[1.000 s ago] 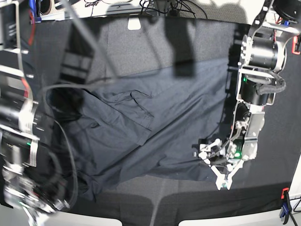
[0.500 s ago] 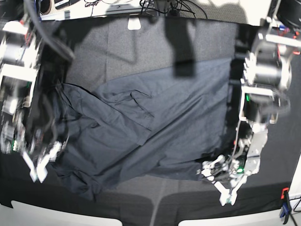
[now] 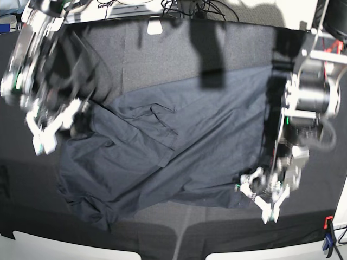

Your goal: Layout the t-shirt on the table in an organized manner, then fold the t-shirt properly

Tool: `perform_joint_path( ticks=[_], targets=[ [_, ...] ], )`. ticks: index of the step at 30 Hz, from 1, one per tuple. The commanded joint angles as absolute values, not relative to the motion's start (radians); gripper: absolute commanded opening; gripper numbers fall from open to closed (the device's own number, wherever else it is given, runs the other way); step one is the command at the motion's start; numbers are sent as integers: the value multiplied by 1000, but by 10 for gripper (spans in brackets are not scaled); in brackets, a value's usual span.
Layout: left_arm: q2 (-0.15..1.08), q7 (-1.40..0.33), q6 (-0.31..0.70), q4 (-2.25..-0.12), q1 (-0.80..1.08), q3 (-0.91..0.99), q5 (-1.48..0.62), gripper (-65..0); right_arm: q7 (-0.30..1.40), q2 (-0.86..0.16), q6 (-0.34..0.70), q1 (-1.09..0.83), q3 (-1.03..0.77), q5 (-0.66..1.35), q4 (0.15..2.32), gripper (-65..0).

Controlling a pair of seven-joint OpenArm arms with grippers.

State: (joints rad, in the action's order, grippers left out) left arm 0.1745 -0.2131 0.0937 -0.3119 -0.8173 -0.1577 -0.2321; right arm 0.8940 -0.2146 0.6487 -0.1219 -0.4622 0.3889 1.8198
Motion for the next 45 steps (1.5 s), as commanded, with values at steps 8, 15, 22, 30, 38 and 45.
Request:
perform_joint_path(
  ticks=[8,15,22,30,38,45],
  targets=[
    [206,-75,105,-326,-787,-158,-237,-237,885,-68,677,-303,-467,405,2108,-440],
    [200,-113,364,-327,-762,-158,-308,-237,879,-25,678,-324,-463,405,2201,-440],
    [200,-119,375,-327,-761,-158,-241,-275,879,-25,678,-324,-463,405,2203,-440],
    [202,-99,341,-327,-774,-158,-236,-414,879,-25,678,-324,-463,405,2203,-440],
    [203,-73,341,-327,-771,-158,-236,-423,879,-25,678,-324,-463,405,2203,-440],
    [203,-47,341,-327,-784,-158,-236,-650,883,-25,678,-324,-463,405,2203,-440]
  ],
)
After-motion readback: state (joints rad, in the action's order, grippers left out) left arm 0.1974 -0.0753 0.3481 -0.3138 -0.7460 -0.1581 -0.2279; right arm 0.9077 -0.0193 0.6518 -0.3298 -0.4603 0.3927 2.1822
